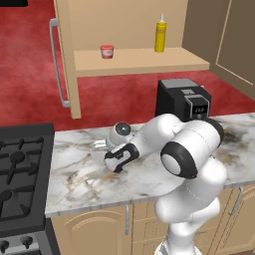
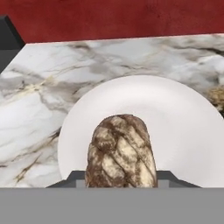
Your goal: Pick the avocado and bread from the counter and place them on the plate. Then pick the jam from the cabinet and place it next to the plate. Lastly close the cabinet door.
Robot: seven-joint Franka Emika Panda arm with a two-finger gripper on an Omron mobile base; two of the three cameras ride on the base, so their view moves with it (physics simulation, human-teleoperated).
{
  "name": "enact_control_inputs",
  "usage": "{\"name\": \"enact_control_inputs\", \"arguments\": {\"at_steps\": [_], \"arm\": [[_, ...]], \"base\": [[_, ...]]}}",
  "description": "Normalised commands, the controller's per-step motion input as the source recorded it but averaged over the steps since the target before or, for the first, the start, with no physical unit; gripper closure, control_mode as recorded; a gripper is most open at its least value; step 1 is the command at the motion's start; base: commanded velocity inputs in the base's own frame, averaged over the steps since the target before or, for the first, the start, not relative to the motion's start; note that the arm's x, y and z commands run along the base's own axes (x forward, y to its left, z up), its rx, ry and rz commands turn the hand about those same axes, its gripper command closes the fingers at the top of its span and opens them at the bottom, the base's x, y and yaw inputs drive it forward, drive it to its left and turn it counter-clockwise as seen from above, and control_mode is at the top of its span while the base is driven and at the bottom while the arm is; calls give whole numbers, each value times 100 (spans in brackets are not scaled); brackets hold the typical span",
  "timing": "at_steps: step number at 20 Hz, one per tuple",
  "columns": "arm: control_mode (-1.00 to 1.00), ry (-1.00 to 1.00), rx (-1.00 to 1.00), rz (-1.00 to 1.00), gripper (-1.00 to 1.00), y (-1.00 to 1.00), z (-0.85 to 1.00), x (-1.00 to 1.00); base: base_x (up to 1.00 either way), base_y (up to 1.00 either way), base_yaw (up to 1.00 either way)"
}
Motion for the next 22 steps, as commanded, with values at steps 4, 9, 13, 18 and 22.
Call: {"name": "enact_control_inputs", "arguments": {"at_steps": [4,9,13,18,22], "arm": [[-100,0,0,0,-100,12,-20,8],[-100,0,0,0,-100,5,-14,3],[-100,0,0,0,-100,0,0,0],[-100,-1,0,0,-100,0,0,6],[-100,-20,0,0,-100,-1,60,-16]], "base": [[0,0,0],[0,0,0],[0,0,0],[0,0,0],[0,0,0]]}}
